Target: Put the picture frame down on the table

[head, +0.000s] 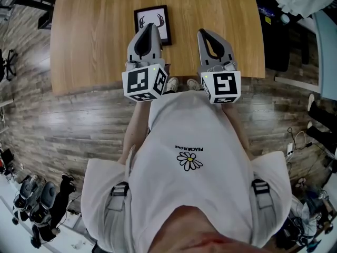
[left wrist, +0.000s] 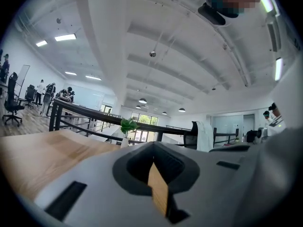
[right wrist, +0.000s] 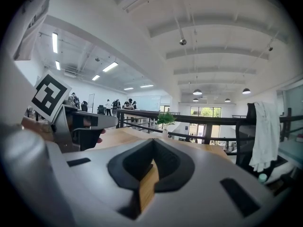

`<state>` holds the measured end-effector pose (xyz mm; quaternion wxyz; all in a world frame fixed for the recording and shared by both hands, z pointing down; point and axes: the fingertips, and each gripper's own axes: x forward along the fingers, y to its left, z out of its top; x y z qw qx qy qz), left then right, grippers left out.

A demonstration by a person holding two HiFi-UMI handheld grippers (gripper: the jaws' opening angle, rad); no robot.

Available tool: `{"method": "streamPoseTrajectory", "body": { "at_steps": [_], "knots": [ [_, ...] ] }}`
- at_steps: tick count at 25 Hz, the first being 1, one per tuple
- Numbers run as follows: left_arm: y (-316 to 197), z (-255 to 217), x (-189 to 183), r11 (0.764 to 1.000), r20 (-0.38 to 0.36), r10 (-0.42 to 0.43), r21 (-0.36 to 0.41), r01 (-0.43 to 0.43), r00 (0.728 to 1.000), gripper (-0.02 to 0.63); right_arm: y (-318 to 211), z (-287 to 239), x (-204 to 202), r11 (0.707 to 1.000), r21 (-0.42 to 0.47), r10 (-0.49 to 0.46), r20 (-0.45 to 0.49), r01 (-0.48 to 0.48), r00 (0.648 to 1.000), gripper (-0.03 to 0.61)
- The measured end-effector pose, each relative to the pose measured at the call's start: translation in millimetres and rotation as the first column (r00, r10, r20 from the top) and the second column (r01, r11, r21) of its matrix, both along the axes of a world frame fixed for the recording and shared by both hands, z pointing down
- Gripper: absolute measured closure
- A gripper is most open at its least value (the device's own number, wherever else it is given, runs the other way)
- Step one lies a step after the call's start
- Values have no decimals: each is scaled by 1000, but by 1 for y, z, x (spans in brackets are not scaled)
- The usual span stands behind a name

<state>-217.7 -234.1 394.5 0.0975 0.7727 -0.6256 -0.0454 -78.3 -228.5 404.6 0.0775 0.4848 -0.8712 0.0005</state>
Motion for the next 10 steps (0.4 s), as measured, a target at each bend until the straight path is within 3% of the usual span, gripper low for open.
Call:
{"method": "streamPoseTrajectory", "body": {
  "at_steps": [5,10],
  "knots": [
    [1,0,-9,1000,48,-30,8,30,998,600,-1,1,2,1000,1,0,0,0,1000,569],
    [4,2,-23,998,36,-61,3,61,997,600,2,1,0,1000,4,-4,-2,4,1000,569]
  ]
}}
